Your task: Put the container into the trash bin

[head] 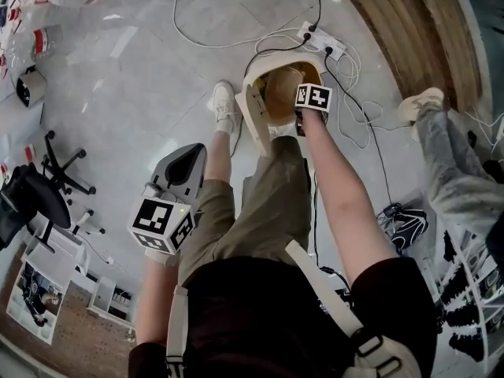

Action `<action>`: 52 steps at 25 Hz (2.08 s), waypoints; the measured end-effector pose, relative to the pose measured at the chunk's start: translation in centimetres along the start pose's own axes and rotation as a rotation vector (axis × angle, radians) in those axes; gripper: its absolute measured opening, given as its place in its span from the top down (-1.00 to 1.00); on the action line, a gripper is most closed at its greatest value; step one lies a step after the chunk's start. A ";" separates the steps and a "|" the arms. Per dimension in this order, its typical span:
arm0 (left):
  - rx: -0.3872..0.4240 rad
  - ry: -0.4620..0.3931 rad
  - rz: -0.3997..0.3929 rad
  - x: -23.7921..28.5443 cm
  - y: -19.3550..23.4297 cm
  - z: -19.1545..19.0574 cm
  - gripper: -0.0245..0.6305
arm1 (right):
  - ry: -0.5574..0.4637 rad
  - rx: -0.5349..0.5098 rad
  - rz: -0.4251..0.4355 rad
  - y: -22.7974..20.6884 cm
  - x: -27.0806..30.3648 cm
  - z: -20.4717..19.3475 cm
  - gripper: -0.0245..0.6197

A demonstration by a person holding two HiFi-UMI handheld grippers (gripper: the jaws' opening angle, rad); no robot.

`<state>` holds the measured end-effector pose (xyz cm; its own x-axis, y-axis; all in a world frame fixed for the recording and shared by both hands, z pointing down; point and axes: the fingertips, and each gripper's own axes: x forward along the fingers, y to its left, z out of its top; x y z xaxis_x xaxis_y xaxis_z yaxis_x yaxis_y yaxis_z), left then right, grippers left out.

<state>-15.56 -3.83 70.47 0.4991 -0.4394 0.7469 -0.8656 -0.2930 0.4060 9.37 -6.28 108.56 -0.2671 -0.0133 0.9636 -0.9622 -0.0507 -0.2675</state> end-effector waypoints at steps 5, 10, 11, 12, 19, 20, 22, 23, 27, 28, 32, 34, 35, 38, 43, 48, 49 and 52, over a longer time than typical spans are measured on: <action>-0.001 -0.005 -0.002 0.0 -0.2 -0.2 0.90 | 0.005 0.014 0.047 0.7 0.4 0.3 0.72; -0.005 -0.018 -0.012 0.0 -0.4 0.3 0.90 | -0.004 0.042 0.074 1.2 0.1 0.7 0.59; -0.004 -0.020 -0.014 0.0 -0.5 0.4 0.90 | -0.004 0.042 0.078 1.3 0.0 0.7 0.59; -0.003 -0.021 -0.015 0.0 -0.5 0.5 0.90 | -0.006 0.042 0.082 1.4 -0.1 0.7 0.59; 0.001 -0.035 -0.025 -0.2 -1.0 1.4 0.90 | -0.033 0.037 0.085 1.5 -1.9 0.9 0.69; 0.002 -0.039 -0.028 -0.2 -1.1 1.6 0.90 | -0.038 0.036 0.084 1.4 -2.3 1.0 0.71; 0.005 -0.046 -0.034 -0.3 -1.5 2.0 0.90 | -0.050 0.035 0.084 1.5 -3.2 1.2 0.76; 0.008 -0.049 -0.038 -0.3 -1.7 2.3 0.90 | -0.055 0.035 0.085 1.6 -3.7 1.3 0.78; 0.020 -0.067 -0.055 -0.7 -2.6 3.5 0.90 | -0.072 0.023 0.096 2.2 -6.1 1.6 0.83; 0.023 -0.072 -0.060 -0.8 -2.8 3.8 0.90 | -0.077 0.019 0.100 2.4 -6.7 1.6 0.84; 0.031 -0.092 -0.076 -1.2 -3.7 4.9 0.90 | -0.097 0.008 0.130 3.4 -9.5 1.8 0.87; 0.034 -0.100 -0.081 -1.5 -4.2 5.5 0.90 | -0.110 0.001 0.147 4.0 -11.1 2.0 0.87; 0.036 -0.105 -0.084 -1.6 -4.5 5.8 0.90 | -0.118 -0.004 0.156 4.3 -11.9 2.1 0.88; 0.044 -0.120 -0.096 -2.0 -5.4 6.6 0.90 | -0.144 -0.012 0.182 5.0 -14.6 2.3 0.88; 0.070 -0.141 -0.122 -2.4 -7.2 8.1 0.90 | -0.197 -0.018 0.224 6.1 -19.2 2.5 0.88; 0.101 -0.154 -0.149 -2.7 -8.7 9.3 0.90 | -0.253 -0.009 0.263 7.1 -23.5 2.6 0.88; 0.104 -0.157 -0.154 -2.8 -9.0 9.5 0.90 | -0.262 -0.008 0.271 7.4 -24.5 2.5 0.88; 0.119 -0.162 -0.171 -3.0 -10.0 10.0 0.90 | -0.296 -0.008 0.291 7.9 -27.5 2.3 0.88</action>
<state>-7.98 -8.03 58.87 0.6462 -0.5022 0.5747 -0.7619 -0.4683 0.4474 9.21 -8.63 79.97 -0.5030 -0.3125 0.8058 -0.8492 0.0052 -0.5280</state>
